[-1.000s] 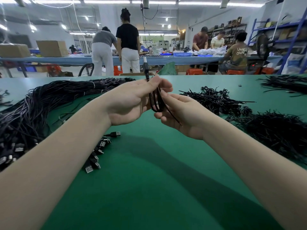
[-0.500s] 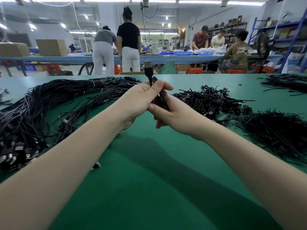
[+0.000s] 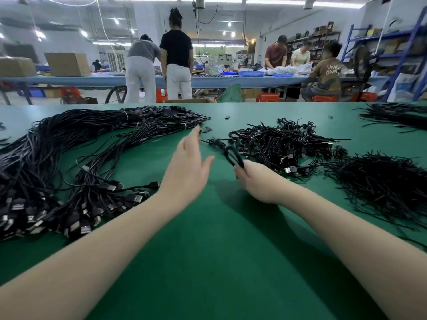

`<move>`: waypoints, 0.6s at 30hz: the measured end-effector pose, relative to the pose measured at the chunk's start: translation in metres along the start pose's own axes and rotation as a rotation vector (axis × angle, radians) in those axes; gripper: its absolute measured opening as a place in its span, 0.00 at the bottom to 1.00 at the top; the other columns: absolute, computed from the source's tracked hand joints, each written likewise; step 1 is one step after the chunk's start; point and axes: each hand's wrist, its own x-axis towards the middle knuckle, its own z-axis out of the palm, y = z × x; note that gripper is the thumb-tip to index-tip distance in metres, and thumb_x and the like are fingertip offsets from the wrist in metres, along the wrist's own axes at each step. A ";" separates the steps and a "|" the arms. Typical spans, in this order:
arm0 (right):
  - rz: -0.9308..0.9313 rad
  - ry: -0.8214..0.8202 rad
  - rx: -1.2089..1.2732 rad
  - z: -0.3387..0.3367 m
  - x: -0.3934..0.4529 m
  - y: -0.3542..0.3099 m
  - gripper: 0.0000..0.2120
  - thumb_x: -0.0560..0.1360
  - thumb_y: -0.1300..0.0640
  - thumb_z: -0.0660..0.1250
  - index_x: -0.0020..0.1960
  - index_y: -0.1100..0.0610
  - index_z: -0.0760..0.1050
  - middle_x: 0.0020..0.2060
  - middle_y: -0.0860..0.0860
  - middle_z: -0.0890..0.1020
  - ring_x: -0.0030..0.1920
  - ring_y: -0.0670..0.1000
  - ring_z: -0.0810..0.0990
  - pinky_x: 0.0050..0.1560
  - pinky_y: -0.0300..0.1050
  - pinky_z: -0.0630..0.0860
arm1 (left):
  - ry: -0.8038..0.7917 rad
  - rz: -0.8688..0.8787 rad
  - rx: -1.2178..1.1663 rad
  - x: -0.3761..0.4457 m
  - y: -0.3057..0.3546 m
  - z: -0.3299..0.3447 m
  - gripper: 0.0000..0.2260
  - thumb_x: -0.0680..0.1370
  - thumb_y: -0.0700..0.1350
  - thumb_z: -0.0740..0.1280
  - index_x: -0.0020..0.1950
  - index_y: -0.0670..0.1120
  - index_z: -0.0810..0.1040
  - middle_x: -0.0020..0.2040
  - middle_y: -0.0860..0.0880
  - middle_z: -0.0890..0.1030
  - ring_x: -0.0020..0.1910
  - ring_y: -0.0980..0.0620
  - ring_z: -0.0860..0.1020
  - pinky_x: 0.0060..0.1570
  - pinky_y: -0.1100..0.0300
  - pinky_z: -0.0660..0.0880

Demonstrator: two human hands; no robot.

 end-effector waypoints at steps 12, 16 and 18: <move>-0.402 0.040 -0.810 -0.001 -0.003 0.003 0.09 0.82 0.54 0.50 0.45 0.54 0.64 0.34 0.47 0.72 0.37 0.54 0.76 0.49 0.50 0.58 | -0.192 0.422 0.787 -0.016 0.006 0.013 0.10 0.81 0.52 0.60 0.45 0.48 0.71 0.40 0.49 0.79 0.37 0.48 0.80 0.31 0.56 0.64; -0.605 0.420 -1.186 -0.020 -0.015 0.012 0.06 0.72 0.63 0.58 0.39 0.54 0.71 0.29 0.49 0.75 0.31 0.54 0.75 0.46 0.48 0.60 | -0.375 0.227 0.370 -0.010 0.017 0.019 0.15 0.83 0.53 0.49 0.45 0.45 0.65 0.45 0.45 0.77 0.45 0.41 0.76 0.39 0.52 0.68; -0.610 0.497 -1.227 -0.026 -0.020 0.016 0.07 0.71 0.63 0.57 0.39 0.54 0.71 0.30 0.49 0.74 0.32 0.53 0.74 0.48 0.48 0.61 | -0.428 0.133 0.099 -0.012 0.020 0.021 0.16 0.83 0.52 0.50 0.47 0.42 0.69 0.42 0.45 0.76 0.44 0.41 0.75 0.44 0.50 0.71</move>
